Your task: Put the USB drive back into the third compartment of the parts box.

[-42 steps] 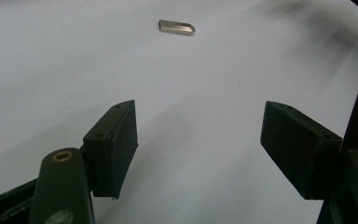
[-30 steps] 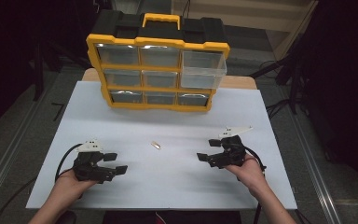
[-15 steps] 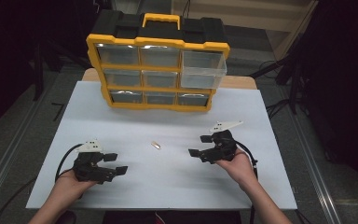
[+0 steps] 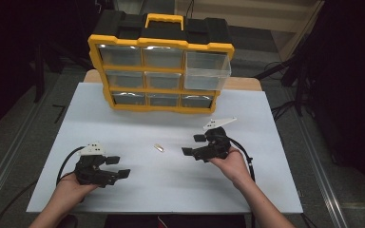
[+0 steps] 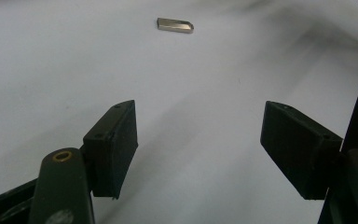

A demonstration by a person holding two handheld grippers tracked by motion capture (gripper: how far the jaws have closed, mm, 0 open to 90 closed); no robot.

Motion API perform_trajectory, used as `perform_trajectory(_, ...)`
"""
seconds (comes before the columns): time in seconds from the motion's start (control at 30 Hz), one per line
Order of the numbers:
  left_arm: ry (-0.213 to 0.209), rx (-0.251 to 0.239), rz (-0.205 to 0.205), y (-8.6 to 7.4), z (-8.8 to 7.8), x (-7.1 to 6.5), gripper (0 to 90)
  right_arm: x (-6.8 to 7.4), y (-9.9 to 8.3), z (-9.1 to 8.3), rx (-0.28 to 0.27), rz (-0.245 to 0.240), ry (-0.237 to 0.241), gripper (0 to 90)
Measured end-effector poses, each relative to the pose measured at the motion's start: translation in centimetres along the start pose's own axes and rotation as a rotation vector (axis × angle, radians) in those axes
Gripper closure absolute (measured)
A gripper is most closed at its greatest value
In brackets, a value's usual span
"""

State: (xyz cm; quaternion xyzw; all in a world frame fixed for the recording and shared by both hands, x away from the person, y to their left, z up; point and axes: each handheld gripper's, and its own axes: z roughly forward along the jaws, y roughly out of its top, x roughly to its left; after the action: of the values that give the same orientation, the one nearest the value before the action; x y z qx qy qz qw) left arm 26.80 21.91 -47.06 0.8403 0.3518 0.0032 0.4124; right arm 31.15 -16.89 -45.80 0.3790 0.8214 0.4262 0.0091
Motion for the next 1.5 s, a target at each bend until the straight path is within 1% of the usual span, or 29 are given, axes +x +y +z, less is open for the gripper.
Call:
perform_trajectory(0.03, 0.0, 0.0, 0.001, 0.0, 0.0, 0.0, 28.6, 0.0, 0.0, 0.0, 0.0, 0.0, 0.0, 20.6)
perform_trajectory(0.1, 0.0, 0.0, 0.001, 0.0, 0.0, 0.0, 28.6, 0.1, 0.5, 0.3, -0.012, 0.013, 0.021, 20.6)
perform_trajectory(0.17, -0.001, -0.002, 0.001, 0.0, 0.0, 0.0, 28.6, 0.1, 0.6, 0.4, -0.013, 0.013, 0.02, 20.6)
perform_trajectory(0.2, 0.001, -0.003, 0.001, 0.0, 0.0, 0.0, 28.6, 0.1, 0.8, 0.5, -0.011, 0.009, 0.011, 20.6)
perform_trajectory(0.23, 0.001, -0.003, 0.001, 0.0, 0.0, 0.0, 28.6, 0.2, 1.1, 0.9, 0.003, -0.008, -0.01, 20.6)
perform_trajectory(0.37, -0.001, -0.002, 0.0, 0.0, 0.0, 0.0, 28.6, 0.4, 1.3, 1.6, 0.02, -0.02, -0.017, 20.6)
perform_trajectory(0.4, -0.003, 0.0, 0.002, 0.0, 0.0, -0.1, 28.6, 0.5, 1.6, 2.1, 0.033, -0.03, -0.018, 20.7)
perform_trajectory(0.53, -0.001, 0.001, 0.003, -0.1, 0.0, -0.1, 28.6, 0.7, 2.0, 2.7, 0.045, -0.035, -0.022, 20.6)
perform_trajectory(0.57, -0.001, 0.001, 0.003, -0.1, 0.0, -0.1, 28.6, 0.8, 2.3, 3.1, 0.047, -0.04, -0.017, 20.7)
perform_trajectory(0.63, -0.001, 0.0, 0.002, -0.1, 0.0, -0.1, 28.6, 0.9, 2.4, 3.2, 0.049, -0.04, -0.015, 20.6)
perform_trajectory(0.77, -0.002, 0.001, 0.0, -0.1, 0.0, -0.1, 28.6, 1.2, 3.1, 4.0, 0.052, -0.043, 0.002, 21.0)
perform_trajectory(0.87, -0.001, 0.001, 0.001, -0.2, 0.0, -0.1, 28.6, 1.3, 3.3, 4.3, 0.059, -0.047, 0.002, 21.1)
perform_trajectory(0.93, 0.009, 0.001, -0.004, -0.3, -0.1, 0.2, 28.6, 1.4, 3.6, 4.6, 0.061, -0.049, 0.005, 21.1)
perform_trajectory(1.0, 0.013, 0.0, -0.018, -0.3, -0.2, 0.3, 28.6, 1.4, 3.8, 4.9, 0.062, -0.057, 0.002, 21.2)
perform_trajectory(1.17, 0.022, -0.002, -0.015, -0.5, -0.3, 0.3, 28.6, 1.4, 4.2, 5.5, 0.066, -0.056, -0.002, 21.4)
perform_trajectory(1.2, 0.024, 0.0, -0.014, -0.5, -0.3, 0.2, 28.6, 1.3, 4.4, 5.7, 0.063, -0.044, 0.015, 21.6)
perform_trajectory(1.33, 0.03, 0.002, -0.009, -0.6, -0.4, 0.2, 28.6, 1.4, 4.6, 6.2, 0.064, -0.038, 0.021, 22.1)
perform_trajectory(1.43, 0.036, -0.003, -0.013, -0.8, -0.5, 0.1, 28.6, 1.7, 4.9, 6.8, 0.073, -0.068, -0.006, 22.0)
perform_trajectory(1.47, 0.036, -0.004, -0.015, -0.8, -0.5, 0.1, 28.6, 1.8, 5.1, 7.1, 0.077, -0.076, -0.005, 22.1)
perform_trajectory(1.5, 0.038, 0.002, -0.011, -0.8, -0.6, 0.1, 28.6, 1.8, 5.2, 7.3, 0.076, -0.073, -0.008, 22.0)
